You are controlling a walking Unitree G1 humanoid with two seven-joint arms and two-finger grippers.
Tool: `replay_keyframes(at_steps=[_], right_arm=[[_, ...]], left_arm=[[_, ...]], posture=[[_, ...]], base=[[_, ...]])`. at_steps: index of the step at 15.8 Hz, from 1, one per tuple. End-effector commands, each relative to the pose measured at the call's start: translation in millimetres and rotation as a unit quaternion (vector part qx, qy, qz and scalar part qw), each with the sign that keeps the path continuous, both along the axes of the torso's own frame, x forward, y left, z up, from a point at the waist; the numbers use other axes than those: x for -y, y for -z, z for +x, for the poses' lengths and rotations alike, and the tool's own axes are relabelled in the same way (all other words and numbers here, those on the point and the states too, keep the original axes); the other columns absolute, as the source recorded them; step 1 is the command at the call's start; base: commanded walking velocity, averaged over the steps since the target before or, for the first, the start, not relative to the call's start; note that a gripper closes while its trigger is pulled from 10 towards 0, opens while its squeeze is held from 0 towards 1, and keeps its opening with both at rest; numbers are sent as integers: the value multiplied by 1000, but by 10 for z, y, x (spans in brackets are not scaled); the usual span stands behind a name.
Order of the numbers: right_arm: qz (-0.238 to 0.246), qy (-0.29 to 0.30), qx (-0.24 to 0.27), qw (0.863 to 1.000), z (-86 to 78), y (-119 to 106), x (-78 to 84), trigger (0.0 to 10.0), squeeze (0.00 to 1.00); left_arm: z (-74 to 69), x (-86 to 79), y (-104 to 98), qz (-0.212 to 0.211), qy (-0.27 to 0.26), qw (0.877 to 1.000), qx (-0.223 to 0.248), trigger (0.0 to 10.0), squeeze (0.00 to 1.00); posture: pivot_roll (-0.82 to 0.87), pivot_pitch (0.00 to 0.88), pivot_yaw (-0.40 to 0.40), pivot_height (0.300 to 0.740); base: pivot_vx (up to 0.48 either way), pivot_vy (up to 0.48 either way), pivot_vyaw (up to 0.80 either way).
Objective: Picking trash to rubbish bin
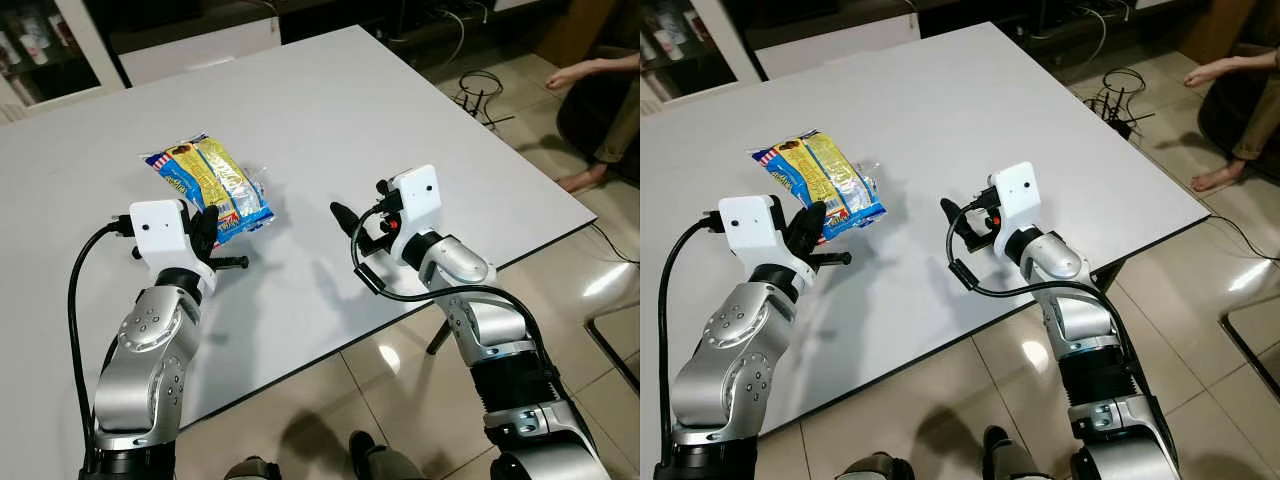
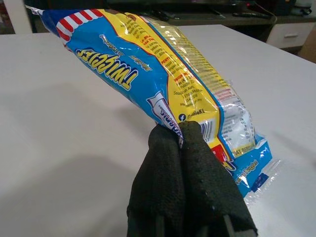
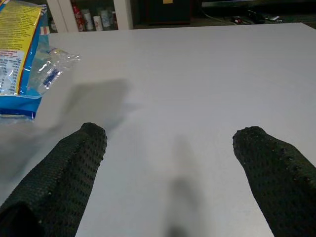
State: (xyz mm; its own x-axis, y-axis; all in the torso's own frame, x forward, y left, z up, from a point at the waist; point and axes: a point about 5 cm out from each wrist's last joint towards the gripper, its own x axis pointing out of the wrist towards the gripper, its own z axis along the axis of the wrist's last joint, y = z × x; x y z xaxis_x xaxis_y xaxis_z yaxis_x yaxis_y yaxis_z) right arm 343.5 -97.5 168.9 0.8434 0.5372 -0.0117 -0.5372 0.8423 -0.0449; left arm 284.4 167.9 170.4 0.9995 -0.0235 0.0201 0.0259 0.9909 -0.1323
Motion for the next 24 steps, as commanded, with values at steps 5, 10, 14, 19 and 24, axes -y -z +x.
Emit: replay_keyframes(at_steps=[5,10,14,19,24], right_arm=[[-1,-12,2,1000,-21,-15,-48,10000,0],[0,-15,6,1000,-31,-20,-50,10000,0],[-2,-14,7,1000,-28,-23,-39,10000,0],[-2,-14,8,1000,-21,-38,-32,10000,0],[-2,-14,8,1000,-22,-32,-33,10000,0]], left_arm=[[9,-63,24,-21,-24,999,-13,10000,0],[25,-62,38,-27,-24,999,-20,10000,0],[31,-58,70,-31,-25,999,-29,10000,0],[36,-54,78,-33,-24,999,-34,10000,0],[40,-56,83,-32,-23,999,-36,10000,0]], posture=[[-40,135,63,740],[-42,135,65,740],[-43,135,64,740],[-43,135,64,740],[-47,133,65,740]], base=[[0,0,-744],[0,0,0],[0,0,0],[0,0,0],[0,0,0]])
